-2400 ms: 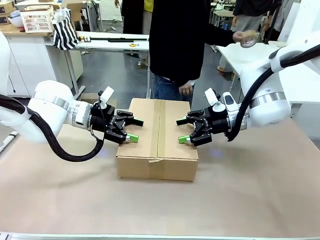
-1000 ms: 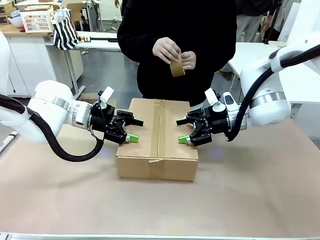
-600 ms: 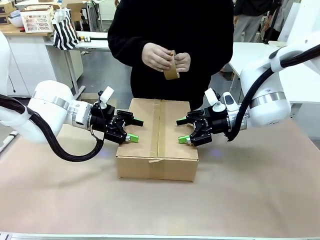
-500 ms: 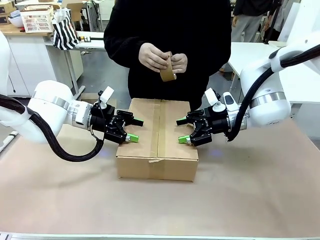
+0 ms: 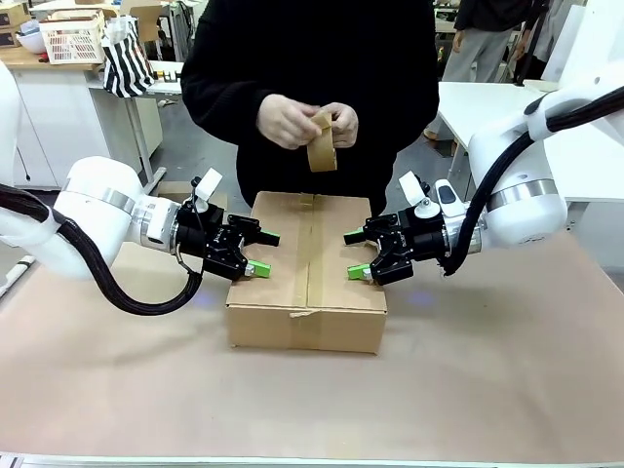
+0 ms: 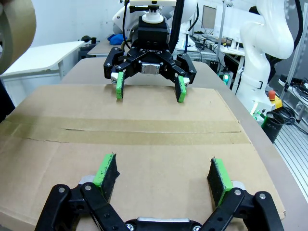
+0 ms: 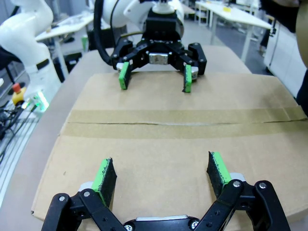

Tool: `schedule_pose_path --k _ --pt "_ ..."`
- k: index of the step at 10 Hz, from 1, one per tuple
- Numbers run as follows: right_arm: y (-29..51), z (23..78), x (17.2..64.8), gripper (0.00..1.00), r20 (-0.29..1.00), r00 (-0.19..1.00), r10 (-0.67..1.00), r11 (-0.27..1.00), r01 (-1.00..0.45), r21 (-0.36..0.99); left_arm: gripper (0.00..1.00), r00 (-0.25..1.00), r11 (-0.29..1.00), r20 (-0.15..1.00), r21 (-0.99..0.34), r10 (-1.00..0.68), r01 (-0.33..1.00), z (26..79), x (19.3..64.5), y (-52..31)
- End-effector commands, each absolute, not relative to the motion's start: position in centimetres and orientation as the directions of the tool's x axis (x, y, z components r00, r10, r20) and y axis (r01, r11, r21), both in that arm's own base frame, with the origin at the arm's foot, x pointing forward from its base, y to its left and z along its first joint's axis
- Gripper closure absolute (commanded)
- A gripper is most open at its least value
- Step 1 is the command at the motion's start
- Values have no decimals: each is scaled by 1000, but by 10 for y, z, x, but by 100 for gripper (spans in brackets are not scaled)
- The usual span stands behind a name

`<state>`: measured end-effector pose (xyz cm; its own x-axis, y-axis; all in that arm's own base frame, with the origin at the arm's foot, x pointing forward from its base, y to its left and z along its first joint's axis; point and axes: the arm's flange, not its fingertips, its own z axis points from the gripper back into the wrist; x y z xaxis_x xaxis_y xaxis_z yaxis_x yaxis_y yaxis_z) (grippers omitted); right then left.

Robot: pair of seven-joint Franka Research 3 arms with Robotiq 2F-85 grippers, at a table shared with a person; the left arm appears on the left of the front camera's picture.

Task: Pack the gift set into the box.
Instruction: Press and hold the closed box until the human finishes sealing it.

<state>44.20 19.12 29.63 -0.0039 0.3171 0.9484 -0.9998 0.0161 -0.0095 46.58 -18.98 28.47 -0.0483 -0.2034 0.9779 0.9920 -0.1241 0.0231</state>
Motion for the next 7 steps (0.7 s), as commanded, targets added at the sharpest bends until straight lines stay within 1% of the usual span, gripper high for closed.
schedule_pose_path --k 1,7 --pt "191 295 441 0 947 -4 321 15 -1000 -9 0 -66 -124 976 41 -209 991 283 464 -189" --pt "191 295 441 0 947 -4 321 15 -1000 -9 0 -66 -124 976 41 -209 991 283 464 -189"
